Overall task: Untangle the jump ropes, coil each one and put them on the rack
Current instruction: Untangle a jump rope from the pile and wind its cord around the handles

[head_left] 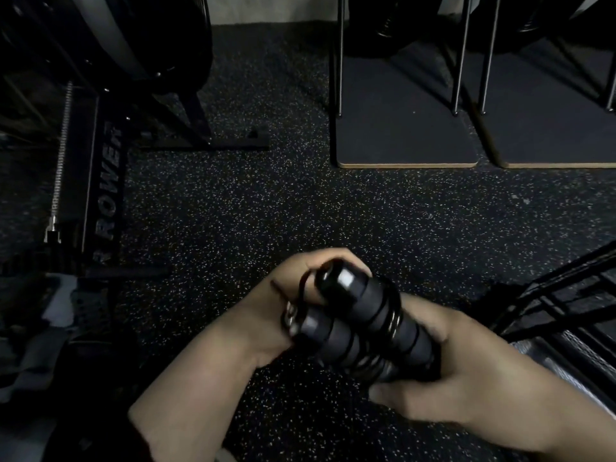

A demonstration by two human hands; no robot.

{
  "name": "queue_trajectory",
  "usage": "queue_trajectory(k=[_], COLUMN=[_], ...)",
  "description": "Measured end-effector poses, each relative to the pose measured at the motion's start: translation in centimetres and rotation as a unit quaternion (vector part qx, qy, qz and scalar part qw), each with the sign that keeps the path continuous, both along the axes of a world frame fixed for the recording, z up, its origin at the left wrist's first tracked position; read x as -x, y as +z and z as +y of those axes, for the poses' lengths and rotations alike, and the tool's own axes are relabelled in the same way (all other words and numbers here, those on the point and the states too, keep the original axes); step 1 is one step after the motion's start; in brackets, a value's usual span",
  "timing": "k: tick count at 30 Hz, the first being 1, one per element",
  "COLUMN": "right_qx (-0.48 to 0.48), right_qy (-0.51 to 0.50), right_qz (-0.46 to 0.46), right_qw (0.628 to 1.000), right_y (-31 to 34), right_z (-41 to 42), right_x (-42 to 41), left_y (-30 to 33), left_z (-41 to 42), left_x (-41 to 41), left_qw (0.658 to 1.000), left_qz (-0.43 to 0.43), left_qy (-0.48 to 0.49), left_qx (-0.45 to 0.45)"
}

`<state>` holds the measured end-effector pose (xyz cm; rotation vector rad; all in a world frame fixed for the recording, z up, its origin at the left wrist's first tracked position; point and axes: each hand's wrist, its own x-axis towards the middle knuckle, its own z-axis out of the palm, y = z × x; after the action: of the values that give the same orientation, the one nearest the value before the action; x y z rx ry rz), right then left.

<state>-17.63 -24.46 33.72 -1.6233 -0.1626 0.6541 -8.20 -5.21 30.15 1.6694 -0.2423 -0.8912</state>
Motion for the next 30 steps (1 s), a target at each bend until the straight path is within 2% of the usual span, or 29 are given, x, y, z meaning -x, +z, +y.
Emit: queue_trajectory(k=[2, 3, 7, 12, 15, 18, 24, 27, 30], right_qx=[0.024, 0.038, 0.068, 0.064, 0.092, 0.175, 0.326, 0.399, 0.411], right_qy=[-0.073, -0.11, -0.156, -0.206, -0.24, -0.259, -0.205, -0.127, -0.017], right_qz=[-0.032, -0.044, -0.066, -0.092, -0.097, -0.088, -0.034, -0.031, -0.01], right_qw=[0.997, 0.992, 0.983, 0.972, 0.962, 0.946, 0.923, 0.907, 0.911], right_y=[-0.3, -0.7, -1.2, -1.0, -1.1, -1.4, -2.3, -2.8, -2.5], right_z=[-0.3, -0.5, -0.6, -0.6, -0.7, -1.0, -1.3, -1.0, -0.2], right_x=[0.1, -0.4, -0.4, -0.7, -0.9, -0.8, -0.7, -0.6, -0.4], left_y=[-0.7, -0.7, -0.6, -0.1, 0.2, 0.6, 2.2, 3.5, 4.3], left_z=[-0.4, -0.5, -0.7, -1.4, -1.5, -1.4, -1.2, -1.0, -0.7], left_x=[1.3, 1.9, 2.0, 2.1, 1.9, 1.9, 2.3, 2.2, 1.8], left_qw=[0.997, 0.996, 0.995, 0.993, 0.988, 0.969, 0.9, 0.87, 0.858], left_qz=[-0.009, -0.019, -0.077, -0.03, -0.089, -0.16, -0.29, -0.336, -0.349], left_qy=[0.075, 0.081, 0.038, 0.053, 0.008, -0.036, -0.134, -0.177, -0.215], left_qx=[0.011, 0.008, -0.048, -0.101, -0.127, -0.186, -0.296, -0.315, -0.308])
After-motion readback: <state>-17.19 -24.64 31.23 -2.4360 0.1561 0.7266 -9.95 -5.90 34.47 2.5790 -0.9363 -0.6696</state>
